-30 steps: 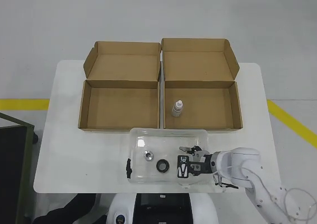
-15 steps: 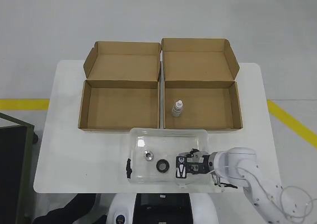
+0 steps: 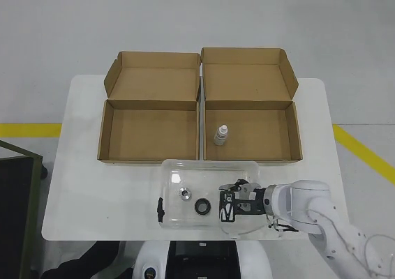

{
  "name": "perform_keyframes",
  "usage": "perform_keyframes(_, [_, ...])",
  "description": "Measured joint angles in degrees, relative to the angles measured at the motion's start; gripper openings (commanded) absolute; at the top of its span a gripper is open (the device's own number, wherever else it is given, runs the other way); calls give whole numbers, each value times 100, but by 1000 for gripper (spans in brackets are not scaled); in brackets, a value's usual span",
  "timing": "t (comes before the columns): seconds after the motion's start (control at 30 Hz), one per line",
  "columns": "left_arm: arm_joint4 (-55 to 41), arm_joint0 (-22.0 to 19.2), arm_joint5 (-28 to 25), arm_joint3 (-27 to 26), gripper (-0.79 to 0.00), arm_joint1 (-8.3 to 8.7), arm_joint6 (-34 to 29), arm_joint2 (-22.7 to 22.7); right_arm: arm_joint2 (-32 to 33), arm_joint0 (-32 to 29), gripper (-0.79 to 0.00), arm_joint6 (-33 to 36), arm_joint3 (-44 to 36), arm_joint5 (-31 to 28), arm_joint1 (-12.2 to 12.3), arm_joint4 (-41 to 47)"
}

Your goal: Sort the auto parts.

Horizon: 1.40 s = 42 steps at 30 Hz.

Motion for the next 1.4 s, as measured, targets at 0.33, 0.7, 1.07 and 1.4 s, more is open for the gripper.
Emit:
perform_keyframes(0.33, [0, 0, 0, 0, 0, 0, 0, 0, 380, 73, -785, -670, -530, 569, 17, 303])
perform_keyframes(0.7, [0, 0, 0, 0, 0, 0, 0, 0, 547, 135, -785, -1368, -703, 1116, 0, 447])
perform_keyframes(1.07, [0, 0, 0, 0, 0, 0, 0, 0, 784, 263, -785, -2327, -729, 1386, -26, 816])
perform_keyframes(1.4, [0, 0, 0, 0, 0, 0, 0, 0, 996, 295, -785, -3141, -773, 1462, -47, 1210])
